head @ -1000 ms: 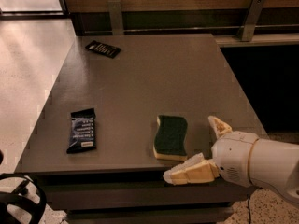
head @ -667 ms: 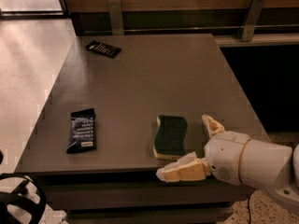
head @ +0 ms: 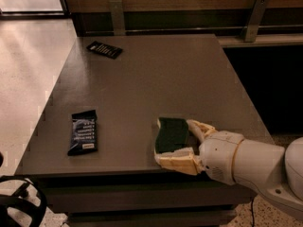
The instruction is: Move sponge near rxbar chocolate
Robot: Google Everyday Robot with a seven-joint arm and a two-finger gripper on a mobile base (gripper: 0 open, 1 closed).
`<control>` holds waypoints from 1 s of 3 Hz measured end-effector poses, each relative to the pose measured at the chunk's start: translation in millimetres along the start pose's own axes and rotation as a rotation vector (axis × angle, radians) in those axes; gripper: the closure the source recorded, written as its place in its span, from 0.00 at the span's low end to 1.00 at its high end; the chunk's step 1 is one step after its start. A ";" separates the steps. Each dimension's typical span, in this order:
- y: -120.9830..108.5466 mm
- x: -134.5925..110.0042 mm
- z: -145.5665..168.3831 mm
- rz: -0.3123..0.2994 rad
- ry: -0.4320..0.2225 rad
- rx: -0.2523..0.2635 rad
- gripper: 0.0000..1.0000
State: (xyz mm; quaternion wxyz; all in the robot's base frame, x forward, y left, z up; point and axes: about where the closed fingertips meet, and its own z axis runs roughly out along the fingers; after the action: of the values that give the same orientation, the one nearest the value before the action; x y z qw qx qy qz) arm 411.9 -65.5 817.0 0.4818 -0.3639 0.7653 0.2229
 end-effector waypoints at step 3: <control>3.6 -5.1 0.3 -0.015 0.002 0.000 1.00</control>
Offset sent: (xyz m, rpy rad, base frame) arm -0.0003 0.0014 0.0014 -0.0035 -0.0030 0.0019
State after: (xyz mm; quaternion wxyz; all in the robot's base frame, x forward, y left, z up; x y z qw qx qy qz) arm 410.6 -61.3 821.4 0.4827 -0.3698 0.7632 0.2186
